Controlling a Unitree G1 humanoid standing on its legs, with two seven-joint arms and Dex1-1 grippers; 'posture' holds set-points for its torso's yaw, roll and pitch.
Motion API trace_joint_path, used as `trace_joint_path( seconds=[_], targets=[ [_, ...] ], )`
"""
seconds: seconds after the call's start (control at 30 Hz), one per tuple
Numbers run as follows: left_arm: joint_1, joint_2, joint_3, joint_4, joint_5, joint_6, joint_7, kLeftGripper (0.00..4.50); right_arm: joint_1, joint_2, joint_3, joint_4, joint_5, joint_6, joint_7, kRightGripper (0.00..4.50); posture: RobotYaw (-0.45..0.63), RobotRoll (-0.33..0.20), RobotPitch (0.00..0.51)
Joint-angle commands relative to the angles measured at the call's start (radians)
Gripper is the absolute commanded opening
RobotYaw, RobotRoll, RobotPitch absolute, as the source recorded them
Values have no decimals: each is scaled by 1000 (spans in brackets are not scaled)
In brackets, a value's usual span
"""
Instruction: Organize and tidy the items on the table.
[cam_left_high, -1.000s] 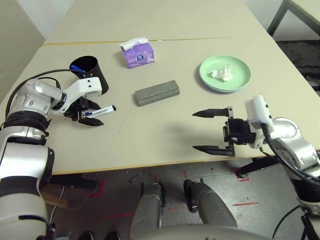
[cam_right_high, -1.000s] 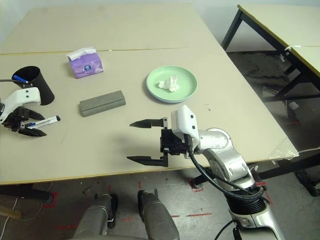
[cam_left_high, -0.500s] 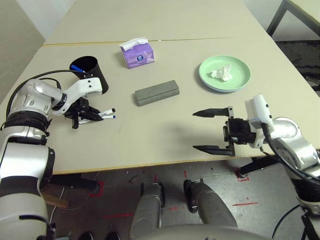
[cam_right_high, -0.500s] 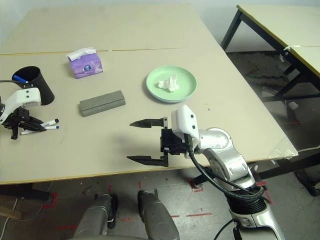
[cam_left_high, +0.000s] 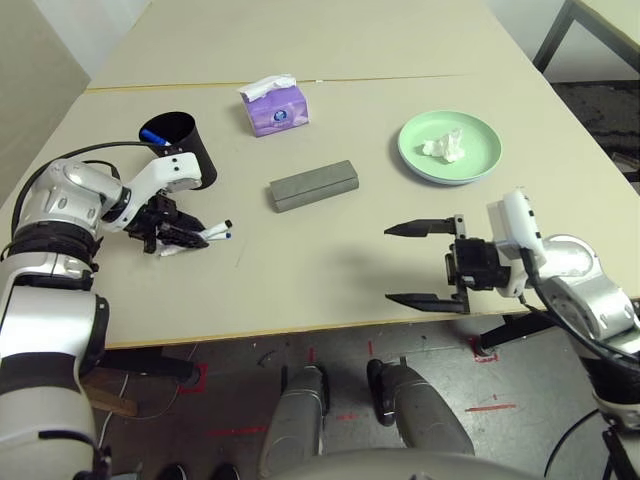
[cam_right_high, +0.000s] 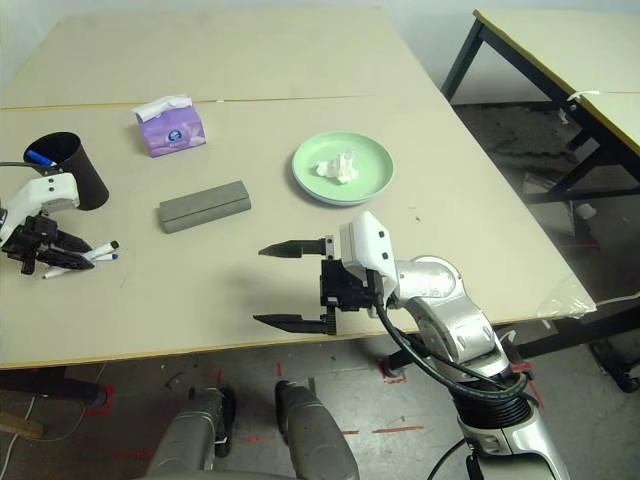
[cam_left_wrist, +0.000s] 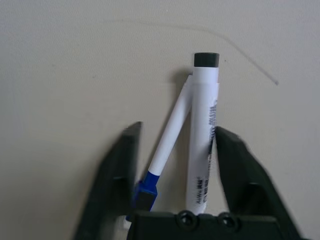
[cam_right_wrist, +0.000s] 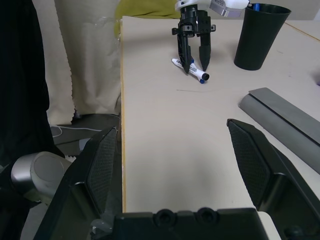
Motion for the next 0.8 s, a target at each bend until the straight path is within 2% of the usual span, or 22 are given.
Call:
trace_joint_path(
  seconds=[0.03,0.1,0.37,0.77,0.8],
  targets=[
    [18,16,18,-19,-13,11,-13,3223,-3,2,18,-3,-12,-7,7,4500,-145,0,186],
    [19,16,22,-25,-19,13,-17,2804,-2,3,19,-4,-13,-6,8,4500,-145,0,186],
    [13,12,31,-37,-23,17,-27,134,0,6,18,-5,-13,-5,5,4500,-152,0,187],
    [15,12,30,-41,-14,16,-10,59,1,14,18,-2,-23,-8,1,4500,-157,0,187],
    [19,12,29,-44,-13,17,-12,236,2,15,18,-2,-24,-8,2,4500,-157,0,187]
  ],
)
